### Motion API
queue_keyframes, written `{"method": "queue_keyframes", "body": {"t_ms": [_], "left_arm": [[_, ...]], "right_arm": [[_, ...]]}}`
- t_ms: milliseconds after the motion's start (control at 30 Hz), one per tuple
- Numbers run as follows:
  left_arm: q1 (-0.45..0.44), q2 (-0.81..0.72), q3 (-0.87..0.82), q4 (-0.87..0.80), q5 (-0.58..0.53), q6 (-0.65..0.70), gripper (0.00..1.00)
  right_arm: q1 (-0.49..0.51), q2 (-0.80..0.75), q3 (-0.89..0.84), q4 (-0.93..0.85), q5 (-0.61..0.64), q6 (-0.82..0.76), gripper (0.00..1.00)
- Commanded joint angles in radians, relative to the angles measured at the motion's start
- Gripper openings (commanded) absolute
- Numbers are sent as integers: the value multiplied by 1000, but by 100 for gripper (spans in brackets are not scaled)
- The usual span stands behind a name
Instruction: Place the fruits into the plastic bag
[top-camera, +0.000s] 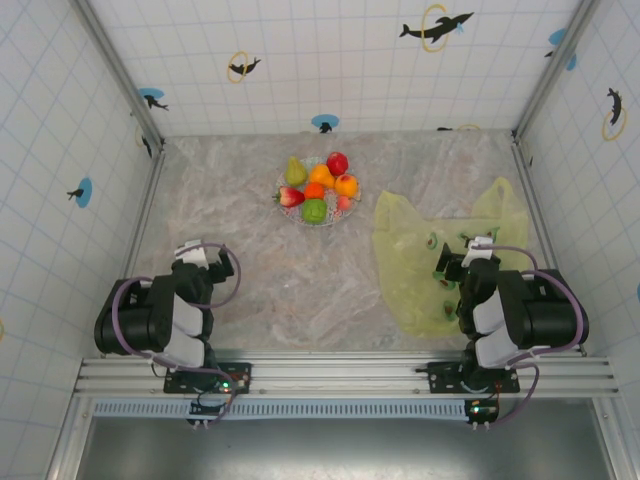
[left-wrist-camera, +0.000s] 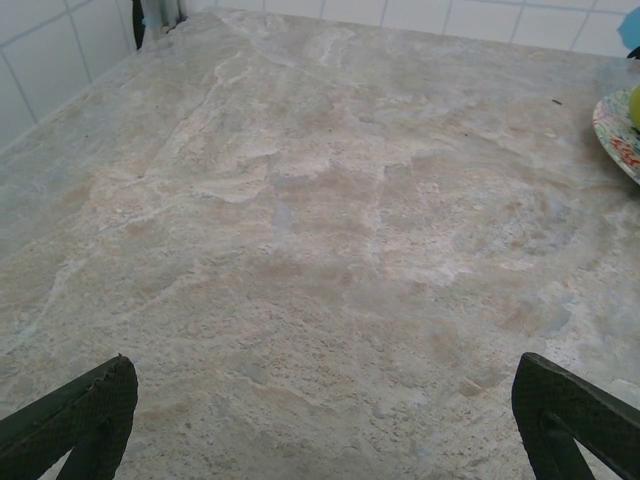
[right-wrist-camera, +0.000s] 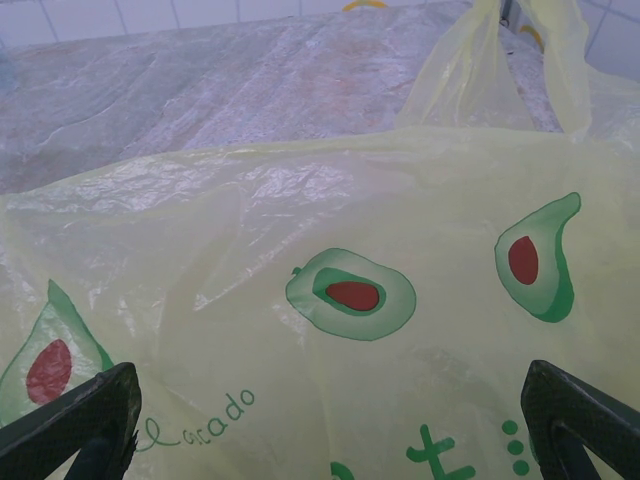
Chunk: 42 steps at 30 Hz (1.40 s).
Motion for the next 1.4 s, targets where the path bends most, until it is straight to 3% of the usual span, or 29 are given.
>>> {"method": "queue_keyframes", "body": {"t_ms": [0,133,333,500,667,900,1200,1367], "left_arm": [[-4,-87,8,-72,-56,-24,98],[-4,-225,8,-181,-163,-73,98],[-4,-434,86,-434,-248,-330,98],[-4,-525,281,-859,-314,-582,98],[-4,-553,405,-1017,-149,-611,98],[-22,-569,477,-1020,186,-637,98],[-226,-521,625,-1178,229,-533,95],[-364,-459,668,-1189,259,-517,92]], "right_arm": [[15,-50,-19,-5,56,-8,100],[26,-179,-7,-135,133,3,100],[-12,-423,61,-378,216,138,100],[-45,-545,213,-660,242,242,100],[-43,-563,333,-787,141,289,100],[31,-497,466,-938,-12,373,100],[223,-373,577,-1136,-24,334,100],[255,-289,667,-1319,-67,302,100]]}}
